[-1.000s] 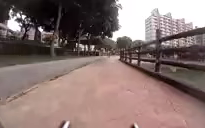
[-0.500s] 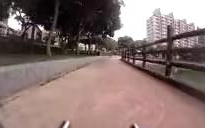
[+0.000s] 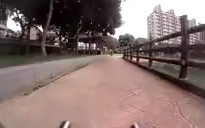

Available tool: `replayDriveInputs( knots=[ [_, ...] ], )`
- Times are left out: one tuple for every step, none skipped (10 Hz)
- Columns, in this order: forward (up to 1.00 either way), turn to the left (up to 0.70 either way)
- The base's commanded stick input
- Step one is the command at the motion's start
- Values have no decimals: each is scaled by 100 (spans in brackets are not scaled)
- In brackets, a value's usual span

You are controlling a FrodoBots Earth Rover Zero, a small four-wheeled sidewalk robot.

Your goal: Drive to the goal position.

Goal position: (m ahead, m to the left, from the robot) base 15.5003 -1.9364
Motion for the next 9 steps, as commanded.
replayDriveInputs(
  knots=[
    [100, 0],
    [100, 0],
    [100, 0],
    [100, 0],
    [100, 0],
    [100, 0],
    [100, -2],
    [100, -34],
    [100, -40]
  ],
)
